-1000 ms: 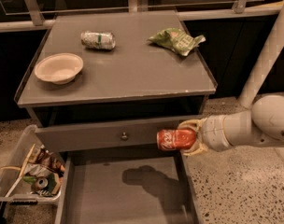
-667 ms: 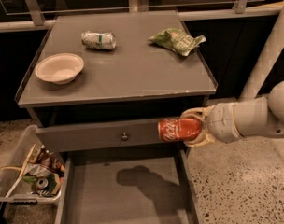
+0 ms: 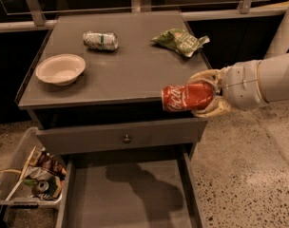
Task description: Pick coke can from middle drawer and place on counter
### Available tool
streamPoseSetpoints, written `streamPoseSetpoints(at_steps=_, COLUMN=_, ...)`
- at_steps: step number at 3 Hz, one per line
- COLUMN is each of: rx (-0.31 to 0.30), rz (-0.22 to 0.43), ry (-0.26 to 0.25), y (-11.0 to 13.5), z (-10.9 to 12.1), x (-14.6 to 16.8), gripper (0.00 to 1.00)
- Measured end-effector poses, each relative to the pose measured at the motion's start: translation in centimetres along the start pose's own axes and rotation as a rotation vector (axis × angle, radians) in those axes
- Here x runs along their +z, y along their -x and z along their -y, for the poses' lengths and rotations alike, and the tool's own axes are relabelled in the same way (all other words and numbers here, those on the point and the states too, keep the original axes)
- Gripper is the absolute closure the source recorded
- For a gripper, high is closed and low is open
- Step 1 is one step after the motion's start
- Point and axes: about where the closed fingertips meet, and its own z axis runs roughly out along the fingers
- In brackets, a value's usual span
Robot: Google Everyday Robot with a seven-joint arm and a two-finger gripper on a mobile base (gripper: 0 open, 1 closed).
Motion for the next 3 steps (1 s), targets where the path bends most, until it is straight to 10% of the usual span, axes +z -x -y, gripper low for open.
streamPoseSetpoints(at_steps=3, rx=0.093, rz=0.123, ry=0.011, y=3.5, z=7.4, x=3.6, gripper=1.00)
